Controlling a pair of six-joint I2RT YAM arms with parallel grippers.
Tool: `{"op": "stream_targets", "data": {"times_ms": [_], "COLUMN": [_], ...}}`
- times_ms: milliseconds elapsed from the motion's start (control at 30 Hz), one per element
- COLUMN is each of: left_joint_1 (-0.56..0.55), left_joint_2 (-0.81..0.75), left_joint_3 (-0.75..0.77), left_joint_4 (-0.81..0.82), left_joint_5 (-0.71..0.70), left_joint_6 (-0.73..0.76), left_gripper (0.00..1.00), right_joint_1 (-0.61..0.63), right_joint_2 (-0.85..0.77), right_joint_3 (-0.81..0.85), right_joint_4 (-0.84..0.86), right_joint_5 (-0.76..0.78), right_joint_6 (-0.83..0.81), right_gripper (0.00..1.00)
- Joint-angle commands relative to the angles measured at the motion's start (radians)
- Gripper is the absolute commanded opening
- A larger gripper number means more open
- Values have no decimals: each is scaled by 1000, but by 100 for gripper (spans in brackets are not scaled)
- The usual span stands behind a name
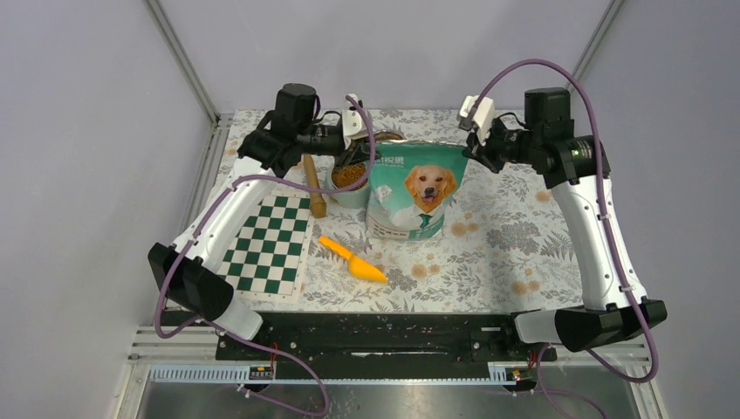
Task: Serve the pet food
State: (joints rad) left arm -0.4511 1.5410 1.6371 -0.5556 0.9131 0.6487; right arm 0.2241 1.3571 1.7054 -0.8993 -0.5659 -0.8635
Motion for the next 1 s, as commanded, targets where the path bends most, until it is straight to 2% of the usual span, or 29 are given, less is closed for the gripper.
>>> {"op": "stream_targets", "data": {"times_ms": [0, 100, 300, 400, 567, 833, 900, 967], "left_joint_1": [-29, -71, -120, -130, -158, -230, -254, -272], "left_joint_2": [-34, -17, 36, 51, 84, 162, 189, 206], "left_joint_3": [45, 56, 143, 164, 201, 273, 293, 296], "left_joint_4": [-12, 44, 57, 91, 95, 95, 111, 153], "left_joint_5": [-85, -107, -138, -136, -122, -168, -208, -266], "left_joint_6": [-75, -112, -131, -148, -162, -180, -185, -211], "left_gripper": [28, 47, 61, 65, 67, 67, 66, 63], "right_joint_1": [-92, -92, -92, -92, -92, -91, -91, -91], "right_joint_2": [-63, -60, -46, -33, 2, 61, 72, 76], "right_joint_3": [-12, -17, -20, -18, -18, -6, 3, 0], "right_joint_4": [-9, 10, 39, 46, 72, 94, 97, 114], "right_joint_5": [36, -48, -117, -165, -212, -307, -341, -354], "right_joint_6": [39, 68, 102, 114, 144, 187, 202, 226], "right_gripper": [0, 8, 38, 44, 47, 46, 40, 29]}}
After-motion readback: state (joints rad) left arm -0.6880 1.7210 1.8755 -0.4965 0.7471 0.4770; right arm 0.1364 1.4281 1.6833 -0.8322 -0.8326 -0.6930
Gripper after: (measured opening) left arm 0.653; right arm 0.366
